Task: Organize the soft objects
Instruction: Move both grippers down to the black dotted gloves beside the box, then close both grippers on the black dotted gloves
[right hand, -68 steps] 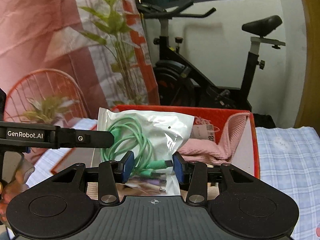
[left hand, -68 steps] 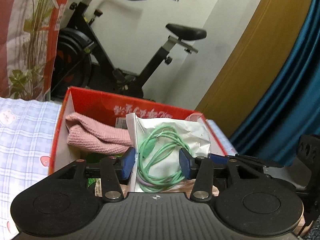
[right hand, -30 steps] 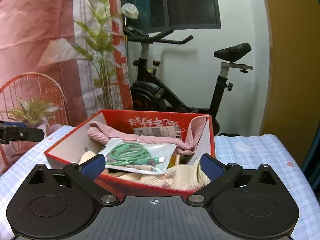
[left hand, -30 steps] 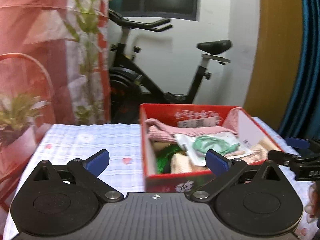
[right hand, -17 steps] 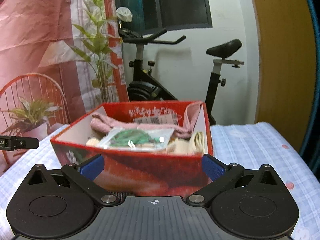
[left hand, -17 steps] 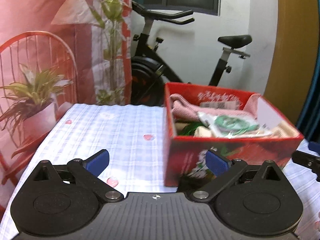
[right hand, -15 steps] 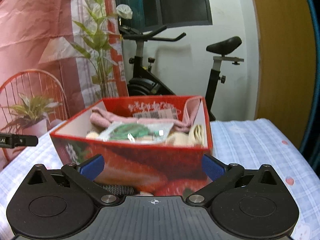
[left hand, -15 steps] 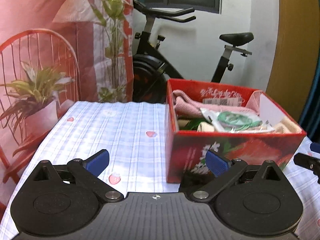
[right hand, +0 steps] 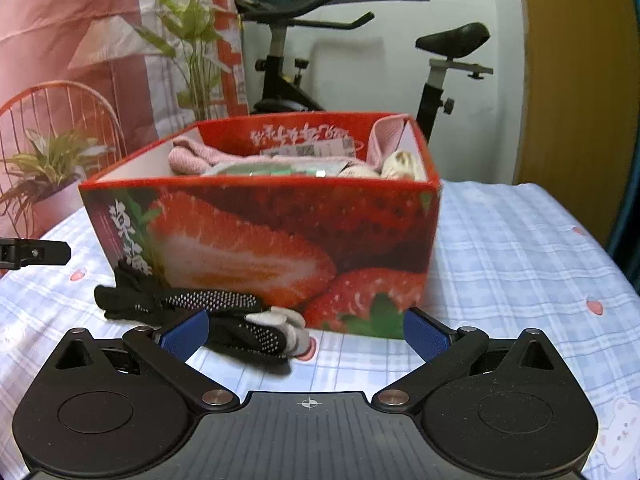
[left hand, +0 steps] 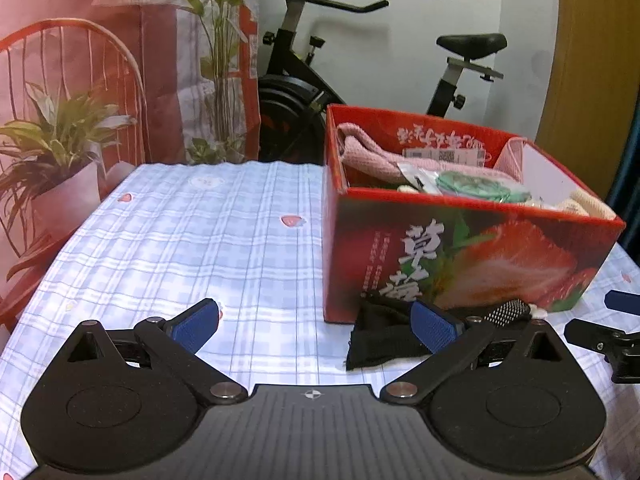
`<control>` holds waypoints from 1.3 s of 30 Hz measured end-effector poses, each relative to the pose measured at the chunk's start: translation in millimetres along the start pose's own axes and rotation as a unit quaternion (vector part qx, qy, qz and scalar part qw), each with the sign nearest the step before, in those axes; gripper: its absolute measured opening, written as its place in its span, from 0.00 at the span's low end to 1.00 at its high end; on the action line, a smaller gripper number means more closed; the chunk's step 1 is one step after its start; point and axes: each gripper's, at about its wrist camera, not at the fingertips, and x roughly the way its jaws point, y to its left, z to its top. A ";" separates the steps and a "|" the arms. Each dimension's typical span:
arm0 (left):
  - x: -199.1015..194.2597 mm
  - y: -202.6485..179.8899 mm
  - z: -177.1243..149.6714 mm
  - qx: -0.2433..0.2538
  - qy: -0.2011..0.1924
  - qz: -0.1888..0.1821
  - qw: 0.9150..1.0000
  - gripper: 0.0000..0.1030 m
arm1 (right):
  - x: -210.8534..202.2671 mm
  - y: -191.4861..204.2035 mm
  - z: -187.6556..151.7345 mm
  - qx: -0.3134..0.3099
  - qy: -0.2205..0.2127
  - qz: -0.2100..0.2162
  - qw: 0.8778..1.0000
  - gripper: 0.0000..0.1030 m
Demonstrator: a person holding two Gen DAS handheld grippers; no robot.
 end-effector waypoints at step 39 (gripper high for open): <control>66.8 -37.8 -20.3 0.005 0.098 -0.167 0.981 0.34 | 61.4 20.6 -0.5 0.047 0.085 0.073 0.993 0.40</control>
